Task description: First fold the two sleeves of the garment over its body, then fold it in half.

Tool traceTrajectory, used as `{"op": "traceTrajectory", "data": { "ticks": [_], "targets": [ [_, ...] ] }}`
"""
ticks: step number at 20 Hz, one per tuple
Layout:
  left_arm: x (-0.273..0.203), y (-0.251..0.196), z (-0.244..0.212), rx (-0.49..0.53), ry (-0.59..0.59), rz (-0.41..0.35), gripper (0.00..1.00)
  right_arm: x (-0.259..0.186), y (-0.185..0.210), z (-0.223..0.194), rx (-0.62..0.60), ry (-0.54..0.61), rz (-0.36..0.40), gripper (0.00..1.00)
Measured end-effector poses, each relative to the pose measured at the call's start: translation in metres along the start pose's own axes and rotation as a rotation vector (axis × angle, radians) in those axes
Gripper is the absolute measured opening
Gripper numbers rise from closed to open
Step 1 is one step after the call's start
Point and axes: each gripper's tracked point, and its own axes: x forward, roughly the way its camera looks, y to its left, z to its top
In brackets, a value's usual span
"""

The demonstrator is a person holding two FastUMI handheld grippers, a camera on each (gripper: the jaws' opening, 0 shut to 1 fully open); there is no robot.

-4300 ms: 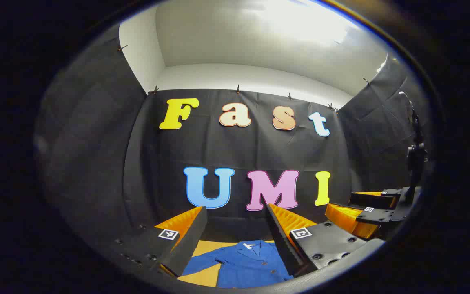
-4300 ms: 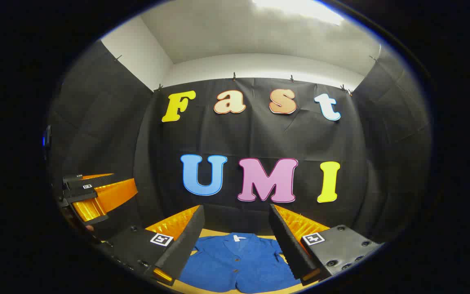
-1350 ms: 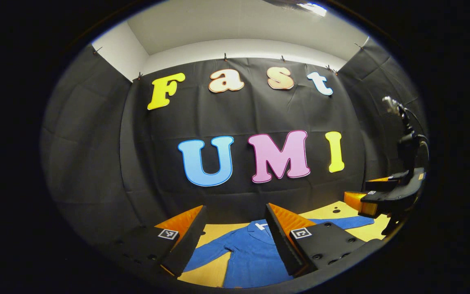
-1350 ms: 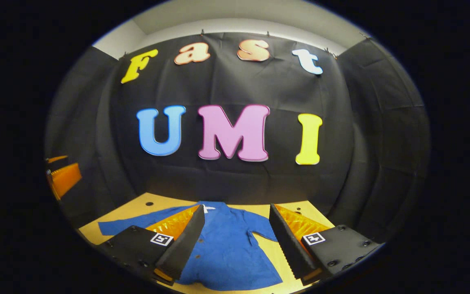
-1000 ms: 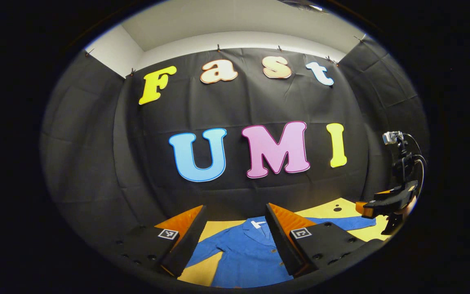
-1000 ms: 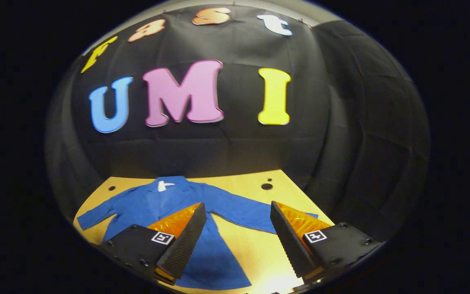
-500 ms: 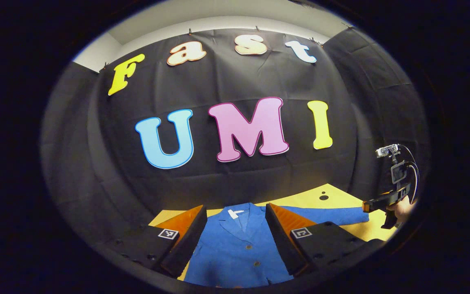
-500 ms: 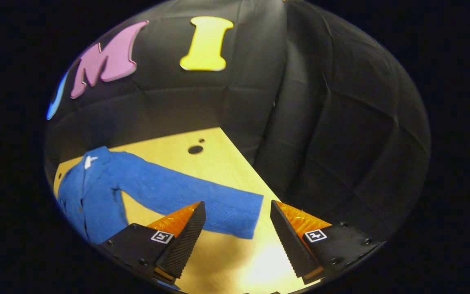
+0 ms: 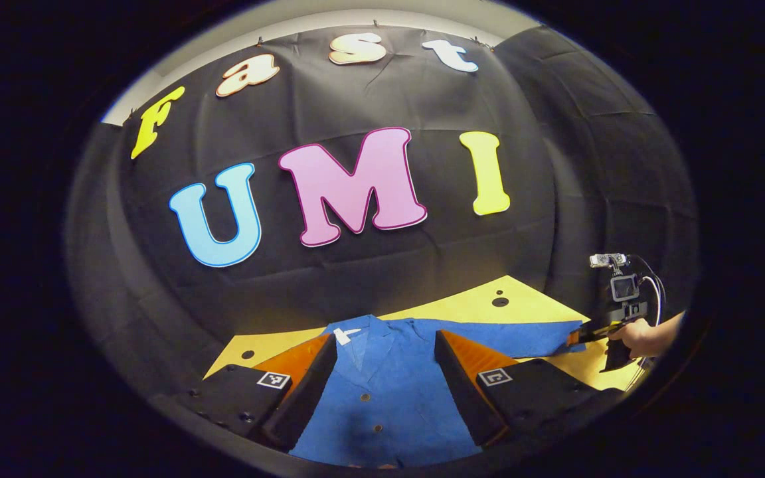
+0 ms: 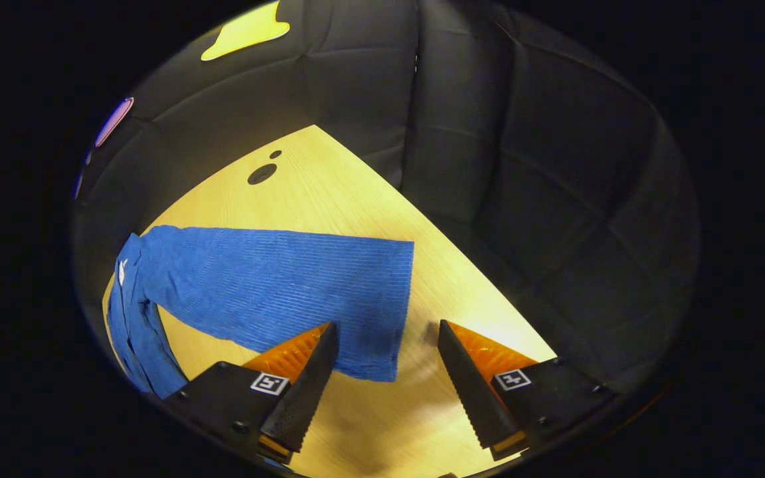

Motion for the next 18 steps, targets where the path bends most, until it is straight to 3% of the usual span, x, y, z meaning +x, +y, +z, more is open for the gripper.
{"op": "traceTrajectory", "data": {
  "ticks": [1,2,4,6,8,11,18],
  "targets": [
    [0.000,-0.001,0.001,0.003,-0.002,0.000,0.84,0.005,-0.002,0.001,-0.018,0.005,-0.020,0.97],
    [-0.002,-0.002,0.002,0.002,-0.004,0.000,0.84,0.002,-0.001,-0.004,-0.036,0.030,-0.008,0.85],
    [-0.004,0.002,0.002,-0.014,-0.011,0.002,0.84,0.002,0.003,-0.003,-0.026,0.048,-0.008,0.51],
    [-0.008,0.012,-0.004,-0.035,-0.007,0.006,0.84,0.003,0.008,-0.002,-0.029,0.055,0.024,0.46],
    [-0.015,0.026,-0.010,-0.054,-0.004,0.026,0.84,0.001,0.010,-0.003,0.028,0.065,0.000,0.02],
    [-0.023,0.051,-0.021,-0.084,0.014,0.069,0.84,0.000,0.021,-0.008,-0.009,0.061,0.101,0.02],
    [-0.042,0.093,-0.046,-0.128,0.038,0.141,0.84,-0.050,0.058,0.039,0.036,-0.070,0.185,0.01]
  ]
}}
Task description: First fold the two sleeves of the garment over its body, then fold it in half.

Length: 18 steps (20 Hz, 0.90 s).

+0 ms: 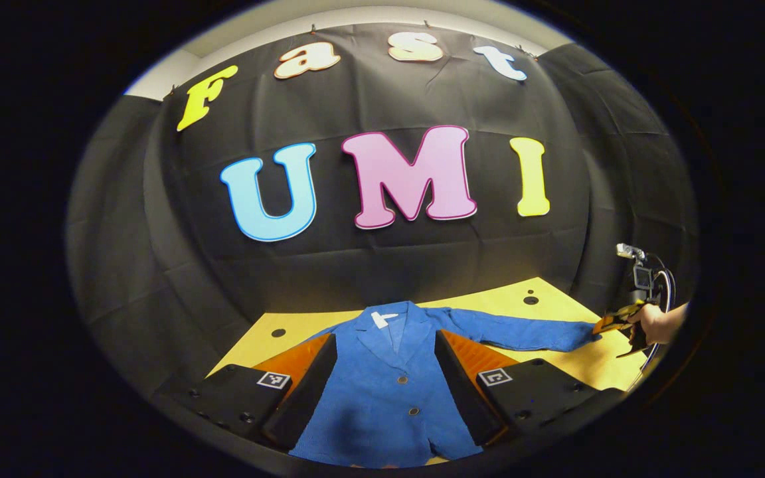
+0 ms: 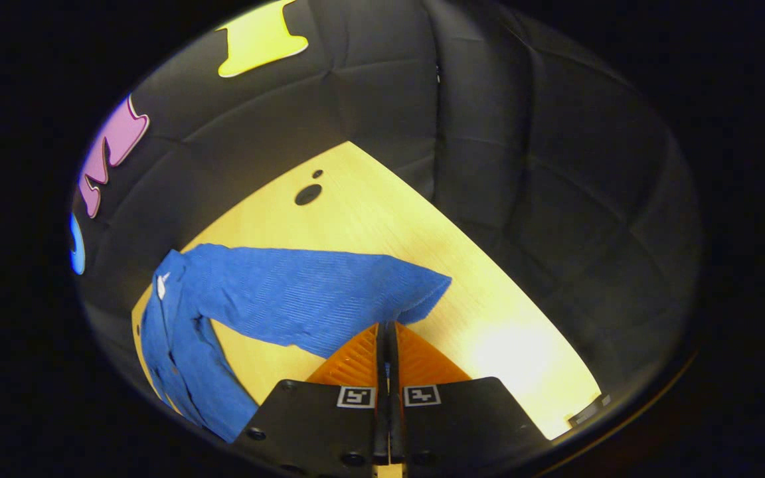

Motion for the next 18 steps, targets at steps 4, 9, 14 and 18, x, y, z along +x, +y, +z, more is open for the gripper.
{"op": "traceTrajectory", "data": {
  "ticks": [4,9,14,18],
  "targets": [
    [-0.004,0.017,0.006,0.018,-0.045,0.024,0.84,-0.022,0.074,0.022,-0.093,-0.049,0.084,0.00],
    [-0.010,0.037,0.000,-0.023,-0.038,0.040,0.84,-0.043,0.193,0.033,-0.177,-0.063,0.249,0.01],
    [-0.018,0.071,-0.005,-0.131,-0.024,0.073,0.85,-0.063,0.332,-0.002,-0.354,-0.017,0.426,0.01],
    [-0.021,0.104,-0.022,-0.112,0.008,0.133,0.85,-0.081,0.419,-0.061,-0.467,0.045,0.540,0.01]
  ]
}}
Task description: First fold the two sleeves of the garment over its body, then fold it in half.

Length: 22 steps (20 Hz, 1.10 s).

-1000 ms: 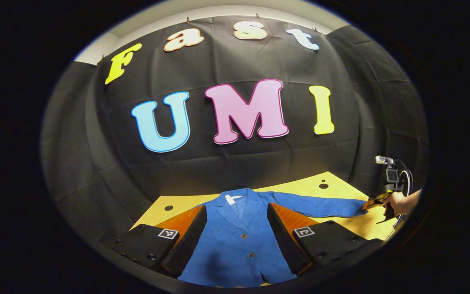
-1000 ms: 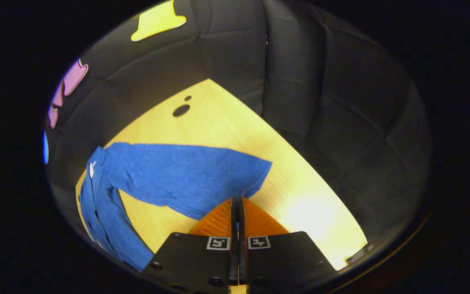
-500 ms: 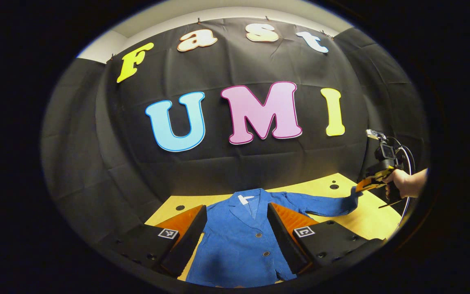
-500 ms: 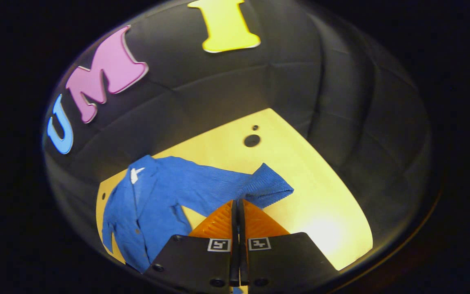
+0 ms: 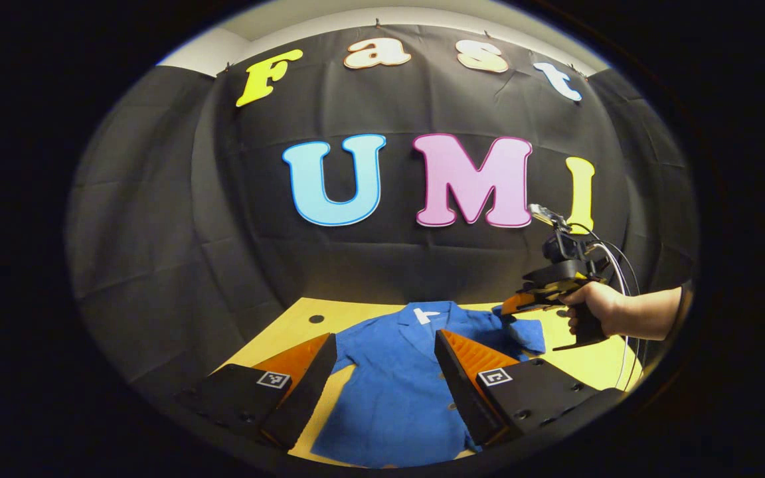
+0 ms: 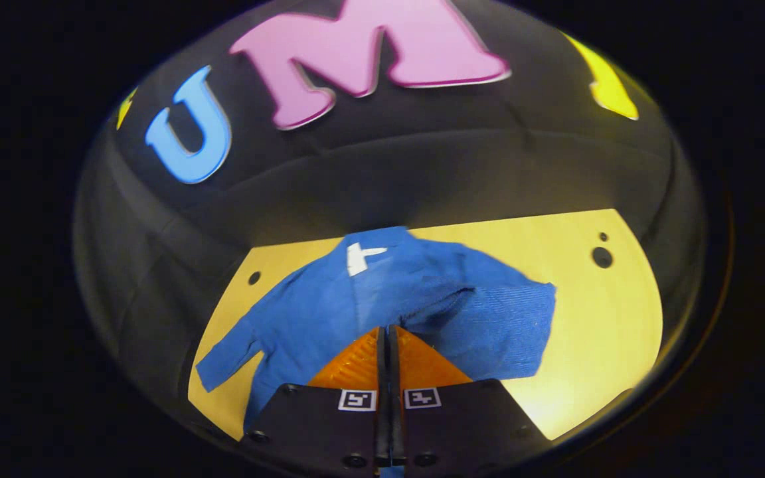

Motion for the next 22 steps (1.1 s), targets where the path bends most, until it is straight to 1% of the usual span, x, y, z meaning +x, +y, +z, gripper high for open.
{"op": "traceTrajectory", "data": {
  "ticks": [3,5,6,7,9,10,12,13,15,17,18,19,20,21,22],
  "targets": [
    [-0.004,0.031,-0.001,0.026,-0.001,0.044,0.85,0.027,0.070,-0.017,-0.039,0.049,0.093,0.01],
    [-0.008,0.053,-0.008,0.002,0.011,0.083,0.85,0.049,0.111,-0.028,-0.062,0.068,0.142,0.01],
    [-0.010,0.064,-0.015,-0.019,0.026,0.101,0.84,0.059,0.129,-0.033,-0.073,0.078,0.164,0.01],
    [-0.012,0.080,-0.029,-0.056,0.052,0.129,0.84,0.075,0.155,-0.042,-0.081,0.093,0.193,0.01],
    [-0.010,0.097,-0.050,-0.091,0.074,0.153,0.85,0.102,0.178,-0.057,-0.086,0.101,0.201,0.01],
    [-0.005,0.104,-0.059,-0.101,0.081,0.159,0.85,0.115,0.182,-0.065,-0.086,0.098,0.187,0.01],
    [0.007,0.118,-0.078,-0.126,0.103,0.166,0.84,0.136,0.175,-0.075,-0.050,0.104,0.143,0.01],
    [0.014,0.126,-0.086,-0.146,0.107,0.173,0.85,0.147,0.178,-0.083,-0.024,0.113,0.158,0.06],
    [0.030,0.142,-0.100,-0.190,0.121,0.188,0.85,0.157,0.175,-0.091,-0.011,0.129,0.169,0.52],
    [0.041,0.156,-0.124,-0.219,0.167,0.204,0.85,0.153,0.165,-0.090,-0.023,0.079,0.143,0.77],
    [0.047,0.168,-0.138,-0.230,0.171,0.218,0.87,0.143,0.162,-0.086,-0.025,0.035,0.142,0.82],
    [0.053,0.180,-0.149,-0.242,0.175,0.236,0.87,0.133,0.161,-0.080,-0.027,-0.025,0.147,0.98],
    [0.057,0.193,-0.166,-0.256,0.191,0.258,0.87,0.115,0.159,-0.076,-0.037,-0.081,0.150,0.89],
    [0.060,0.208,-0.183,-0.272,0.210,0.286,0.88,0.100,0.156,-0.072,-0.058,-0.140,0.149,0.87],
    [0.062,0.223,-0.198,-0.288,0.231,0.317,0.88,0.084,0.150,-0.069,-0.082,-0.187,0.140,0.97]
  ]
}}
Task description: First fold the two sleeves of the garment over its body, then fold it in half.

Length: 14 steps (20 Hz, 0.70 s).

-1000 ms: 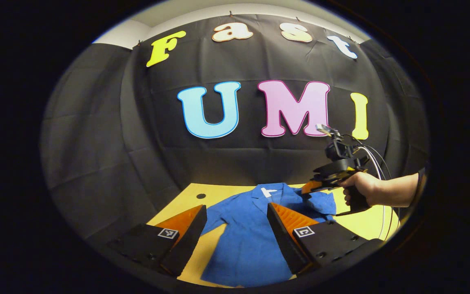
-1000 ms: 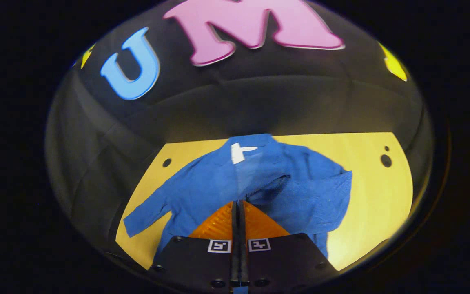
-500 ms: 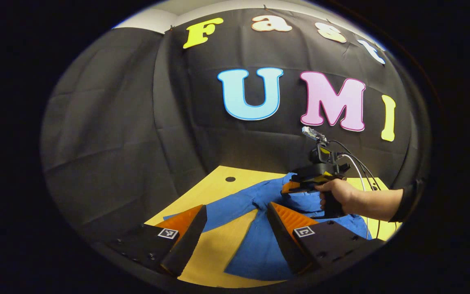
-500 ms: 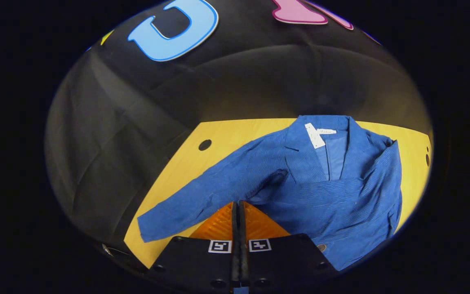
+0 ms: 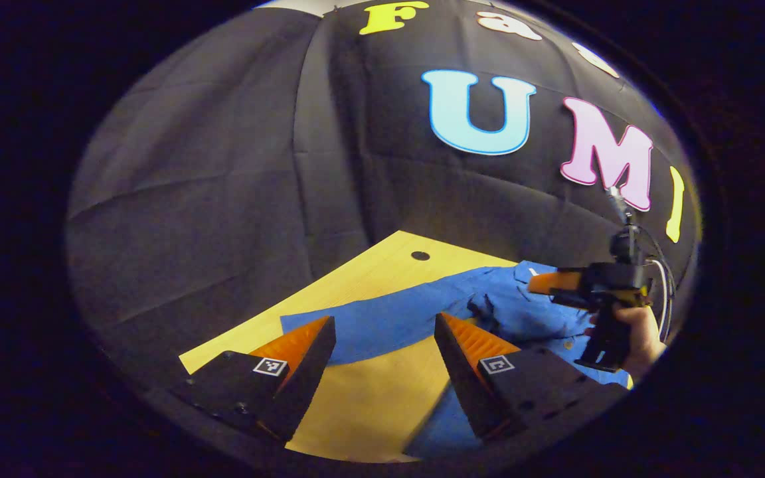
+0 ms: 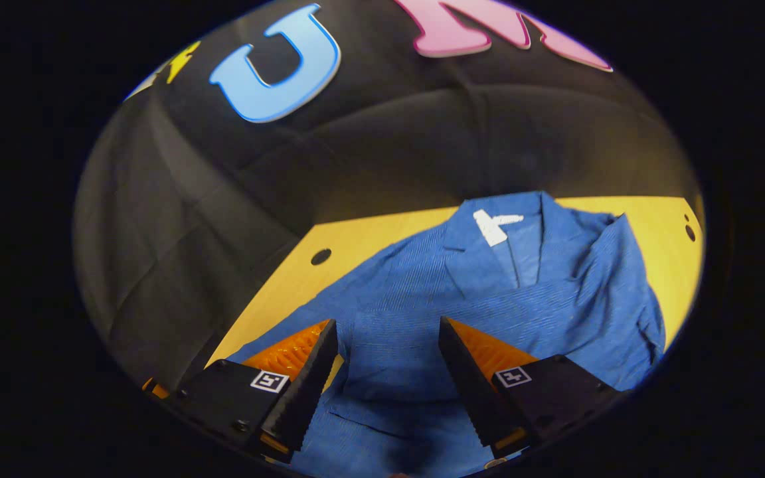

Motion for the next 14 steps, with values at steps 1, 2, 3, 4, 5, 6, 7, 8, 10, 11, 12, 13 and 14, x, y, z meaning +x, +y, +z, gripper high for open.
{"op": "traceTrajectory", "data": {
  "ticks": [1,2,3,4,5,6,7,8,10,11,12,13,14],
  "targets": [
    [0.010,0.014,-0.007,-0.013,0.021,0.027,0.88,-0.019,0.000,0.006,-0.038,-0.040,0.006,0.97],
    [0.021,0.027,-0.014,-0.015,0.046,0.047,0.88,-0.033,-0.001,0.011,-0.109,-0.081,0.006,0.97],
    [0.031,0.046,-0.022,-0.002,0.073,0.081,0.88,-0.058,-0.014,0.027,-0.212,-0.154,-0.034,0.96],
    [0.039,0.058,-0.028,0.002,0.095,0.110,0.87,-0.077,-0.018,0.041,-0.273,-0.225,-0.055,0.97],
    [0.048,0.067,-0.033,-0.005,0.120,0.131,0.88,-0.096,-0.014,0.051,-0.308,-0.293,-0.060,0.96],
    [0.058,0.072,-0.038,-0.025,0.150,0.141,0.88,-0.114,-0.009,0.061,-0.318,-0.349,-0.058,0.96],
    [0.058,0.075,-0.049,-0.053,0.198,0.144,0.88,-0.130,-0.006,0.065,-0.317,-0.388,-0.052,0.96],
    [0.062,0.079,-0.057,-0.080,0.244,0.162,0.88,-0.152,-0.002,0.072,-0.323,-0.435,-0.048,0.96],
    [0.072,0.087,-0.059,-0.123,0.287,0.195,0.88,-0.184,0.001,0.094,-0.339,-0.593,-0.082,0.96],
    [0.074,0.086,-0.058,-0.131,0.295,0.195,0.88,-0.200,0.001,0.098,-0.346,-0.630,-0.098,0.95],
    [0.071,0.088,-0.059,-0.132,0.307,0.193,0.88,-0.213,-0.002,0.101,-0.349,-0.656,-0.113,0.96],
    [0.071,0.089,-0.061,-0.123,0.323,0.189,0.88,-0.221,0.000,0.100,-0.348,-0.662,-0.118,0.95],
    [0.074,0.088,-0.066,-0.108,0.354,0.181,0.88,-0.227,0.001,0.094,-0.341,-0.647,-0.121,0.95]
  ]
}}
